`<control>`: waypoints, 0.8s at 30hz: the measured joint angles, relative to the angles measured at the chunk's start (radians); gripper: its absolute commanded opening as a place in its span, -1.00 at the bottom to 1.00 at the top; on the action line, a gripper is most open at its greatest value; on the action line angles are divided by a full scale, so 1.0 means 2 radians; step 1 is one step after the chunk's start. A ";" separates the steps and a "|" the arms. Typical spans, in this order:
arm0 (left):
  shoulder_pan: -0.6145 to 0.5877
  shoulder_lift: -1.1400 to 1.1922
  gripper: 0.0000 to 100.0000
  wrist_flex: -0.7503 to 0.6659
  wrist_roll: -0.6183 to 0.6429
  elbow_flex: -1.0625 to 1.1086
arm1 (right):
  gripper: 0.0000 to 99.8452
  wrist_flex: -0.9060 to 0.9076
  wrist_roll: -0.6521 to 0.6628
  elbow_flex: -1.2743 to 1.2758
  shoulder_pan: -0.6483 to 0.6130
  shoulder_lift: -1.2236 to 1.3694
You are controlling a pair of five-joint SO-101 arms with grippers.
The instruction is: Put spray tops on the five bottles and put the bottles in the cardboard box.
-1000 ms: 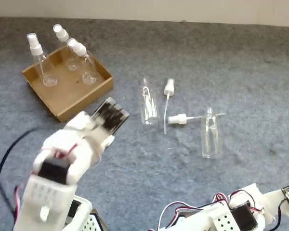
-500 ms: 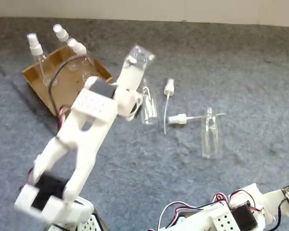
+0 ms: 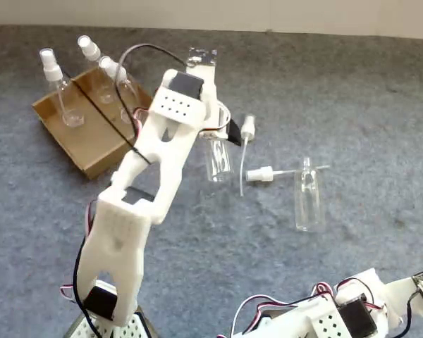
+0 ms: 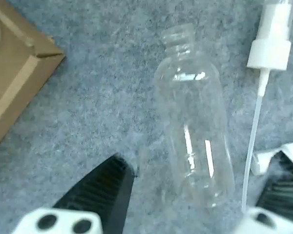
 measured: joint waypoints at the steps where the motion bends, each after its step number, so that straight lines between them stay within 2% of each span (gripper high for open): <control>1: 0.000 0.025 -0.28 0.002 0.003 -0.030 | -0.99 0.000 0.000 0.000 0.000 0.000; 8: -0.005 0.171 -0.28 0.017 0.005 -0.194 | -0.99 0.000 0.000 0.000 0.000 0.000; 17: -0.021 0.233 -0.29 0.017 0.005 -0.234 | -0.99 0.000 0.000 0.000 0.000 0.000; 24: -0.030 0.234 -0.70 0.033 0.005 -0.236 | -0.99 0.000 0.000 0.000 0.000 0.000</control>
